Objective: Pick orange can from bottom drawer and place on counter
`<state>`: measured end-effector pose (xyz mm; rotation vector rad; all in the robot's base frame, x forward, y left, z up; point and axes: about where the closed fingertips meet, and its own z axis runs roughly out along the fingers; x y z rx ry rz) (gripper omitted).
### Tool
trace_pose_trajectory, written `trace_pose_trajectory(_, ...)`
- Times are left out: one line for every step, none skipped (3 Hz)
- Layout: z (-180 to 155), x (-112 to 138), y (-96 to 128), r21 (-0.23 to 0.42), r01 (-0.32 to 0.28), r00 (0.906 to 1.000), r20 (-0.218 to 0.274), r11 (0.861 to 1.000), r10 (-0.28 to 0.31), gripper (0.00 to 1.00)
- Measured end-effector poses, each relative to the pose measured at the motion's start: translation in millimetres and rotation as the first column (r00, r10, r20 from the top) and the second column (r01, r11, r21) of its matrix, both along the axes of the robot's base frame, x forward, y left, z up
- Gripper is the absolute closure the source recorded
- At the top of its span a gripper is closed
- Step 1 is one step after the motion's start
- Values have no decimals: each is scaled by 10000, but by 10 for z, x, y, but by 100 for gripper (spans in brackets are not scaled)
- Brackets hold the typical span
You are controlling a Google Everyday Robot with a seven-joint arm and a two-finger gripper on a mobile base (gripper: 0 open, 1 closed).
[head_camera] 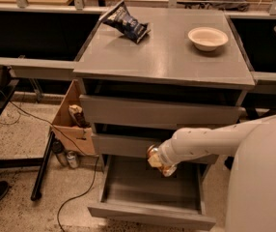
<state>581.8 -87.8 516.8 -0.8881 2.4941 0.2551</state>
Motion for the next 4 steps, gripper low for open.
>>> trace_pose_trajectory(416,-2,-43,-464,-205,9991,-378,9987,187,100)
trace_pose_trajectory(806,-42,-88,-788,-475,9959,-811,9958,411,100)
trace_pose_trajectory(1269,-137,-163,-1212,-635,9866,-1568,9906,441,100)
trace_pose_trajectory(1269,-137,-163,-1212,-635,9866,-1568,9906,441,100)
